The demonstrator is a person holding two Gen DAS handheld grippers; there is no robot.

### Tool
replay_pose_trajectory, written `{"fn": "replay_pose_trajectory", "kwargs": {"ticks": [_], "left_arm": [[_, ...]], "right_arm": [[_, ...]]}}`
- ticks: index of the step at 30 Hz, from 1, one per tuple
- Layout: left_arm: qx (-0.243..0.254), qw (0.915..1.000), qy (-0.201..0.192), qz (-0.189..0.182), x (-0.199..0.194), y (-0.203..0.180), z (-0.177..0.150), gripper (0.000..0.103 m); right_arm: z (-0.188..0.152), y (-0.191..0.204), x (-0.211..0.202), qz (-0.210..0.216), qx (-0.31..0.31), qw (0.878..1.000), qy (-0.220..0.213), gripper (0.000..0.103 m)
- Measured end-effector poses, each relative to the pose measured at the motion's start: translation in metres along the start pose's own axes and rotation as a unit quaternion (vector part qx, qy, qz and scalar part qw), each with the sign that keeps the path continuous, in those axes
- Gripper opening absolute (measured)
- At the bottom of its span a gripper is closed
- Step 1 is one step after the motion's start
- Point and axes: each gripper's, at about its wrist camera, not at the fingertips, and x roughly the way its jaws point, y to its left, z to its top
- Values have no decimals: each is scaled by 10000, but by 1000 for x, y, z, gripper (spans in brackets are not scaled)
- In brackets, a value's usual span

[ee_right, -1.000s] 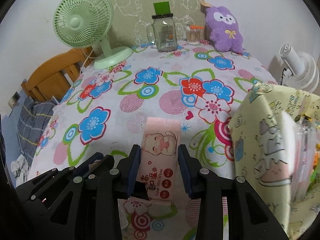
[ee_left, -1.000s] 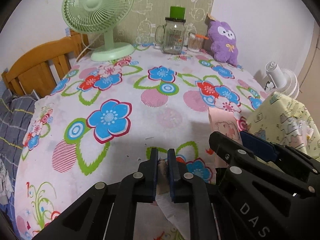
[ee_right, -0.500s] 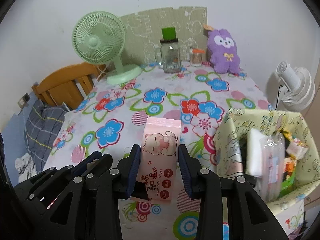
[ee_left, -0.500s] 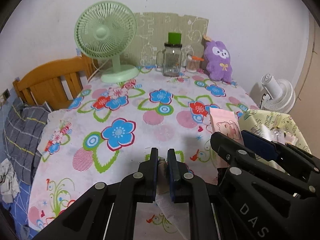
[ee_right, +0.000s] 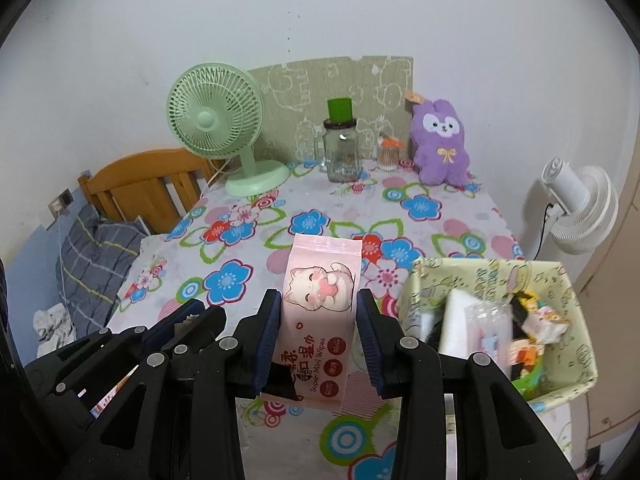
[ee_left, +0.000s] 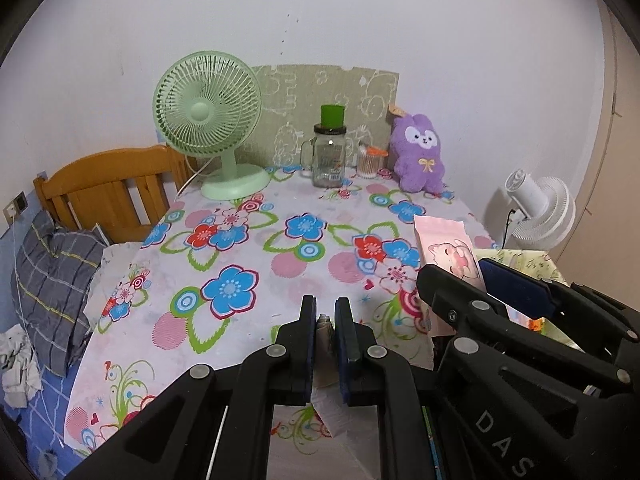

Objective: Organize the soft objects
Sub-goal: 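Carry white bundle with left tool while right carries pink packet to box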

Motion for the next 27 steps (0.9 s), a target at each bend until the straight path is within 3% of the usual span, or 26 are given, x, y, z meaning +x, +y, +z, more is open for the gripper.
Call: {"fn": "replay_pose_trajectory", "kwargs": {"ticks": [27], "left_arm": [[526,9968,-175,-574,4,-108,18,7]], "right_arm": [[5,-101,-35,-530,341,9974,-352,41]]}}
